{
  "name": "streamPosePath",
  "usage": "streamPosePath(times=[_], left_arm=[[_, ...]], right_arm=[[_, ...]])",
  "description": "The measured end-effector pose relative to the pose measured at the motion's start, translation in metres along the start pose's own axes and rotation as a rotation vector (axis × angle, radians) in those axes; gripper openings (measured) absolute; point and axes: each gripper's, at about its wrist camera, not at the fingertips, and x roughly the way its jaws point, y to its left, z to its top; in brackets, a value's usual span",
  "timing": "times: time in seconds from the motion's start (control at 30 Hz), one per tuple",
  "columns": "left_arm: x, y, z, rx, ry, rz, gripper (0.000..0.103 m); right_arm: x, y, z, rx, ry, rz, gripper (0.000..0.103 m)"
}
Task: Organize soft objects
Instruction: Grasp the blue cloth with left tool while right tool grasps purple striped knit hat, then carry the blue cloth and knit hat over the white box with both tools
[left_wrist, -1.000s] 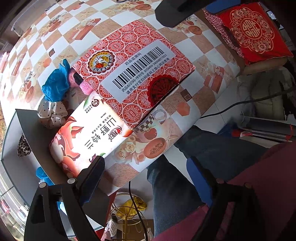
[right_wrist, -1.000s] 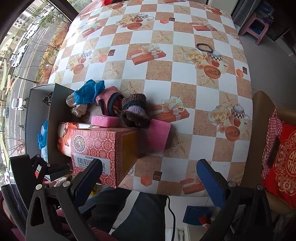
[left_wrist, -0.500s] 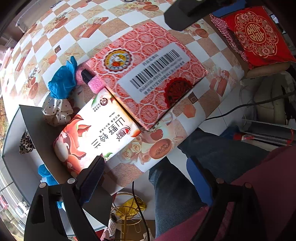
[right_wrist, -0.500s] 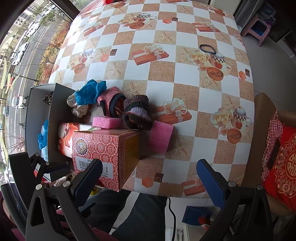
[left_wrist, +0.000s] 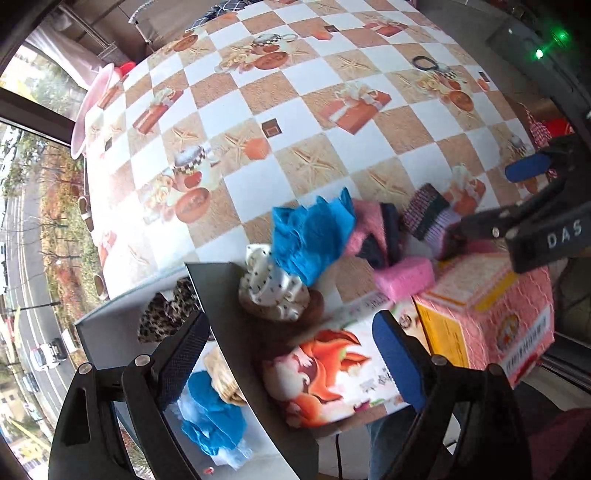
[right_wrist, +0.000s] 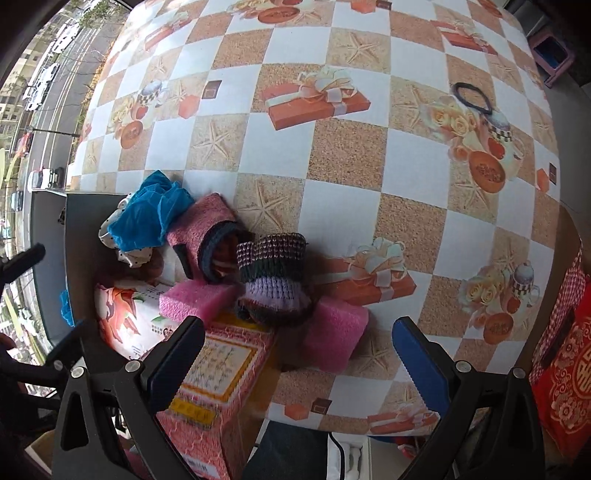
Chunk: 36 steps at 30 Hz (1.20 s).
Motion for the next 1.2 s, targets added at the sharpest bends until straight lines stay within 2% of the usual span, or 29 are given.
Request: streamPosePath(times=[0.2, 0.37, 0.4, 0.43, 0.5, 0.6, 0.63, 0.67, 0.7, 0.73, 0.8, 1.0, 1.2], left_arm=[[0.033, -0.001, 0.033, 0.025, 0.055, 0.021, 0.092], [0.062, -0.006, 0.048, 0.034, 0.116, 0.025, 0.092], [0.067, -0.007, 0.05, 0.037, 0.126, 0.023, 0.092], [0.072, -0.008, 0.053, 0.042, 0.135, 0.022, 0.091], [0.081, -0.009, 0.058, 0.05, 0.158, 0.028, 0.085], [0.093, -0.009, 0.067, 0.047, 0.195, -0.007, 0.063], [0.096, -0.007, 0.069, 0.038, 0.21, -0.036, 0.043], [0.099, -0.004, 0.071, 0.025, 0.221, -0.059, 0.031], [0.1, 0.0, 0.072, 0.008, 0.222, -0.081, 0.031], [0.098, 0.005, 0.073, -0.01, 0.208, -0.106, 0.026], [0.091, 0.015, 0.073, -0.048, 0.166, -0.142, 0.024], [0.049, 0.038, 0.066, -0.125, 0.021, -0.151, 0.024], [0.013, 0.022, 0.06, -0.079, -0.064, -0.158, 0.024]], right_arm=[[0.052, 0.001, 0.033, -0.025, 0.141, 0.073, 0.102], [0.077, 0.004, 0.035, -0.056, 0.205, 0.104, 0.102], [0.078, 0.004, 0.034, -0.063, 0.202, 0.101, 0.099], [0.078, 0.004, 0.032, -0.072, 0.193, 0.099, 0.081], [0.077, 0.002, 0.028, -0.076, 0.192, 0.133, 0.052], [0.072, -0.007, 0.02, -0.064, 0.151, 0.138, 0.049], [0.067, -0.01, 0.018, -0.059, 0.128, 0.131, 0.049], [0.062, -0.013, 0.015, -0.05, 0.107, 0.136, 0.048], [0.057, -0.018, 0.013, -0.035, 0.087, 0.154, 0.048], [0.052, -0.022, 0.01, -0.019, 0.069, 0.17, 0.048], [0.043, -0.031, 0.004, 0.008, 0.03, 0.186, 0.048], [0.014, -0.057, -0.02, 0.089, -0.073, 0.228, 0.048], [-0.004, -0.073, -0.027, 0.138, -0.115, 0.227, 0.048]])
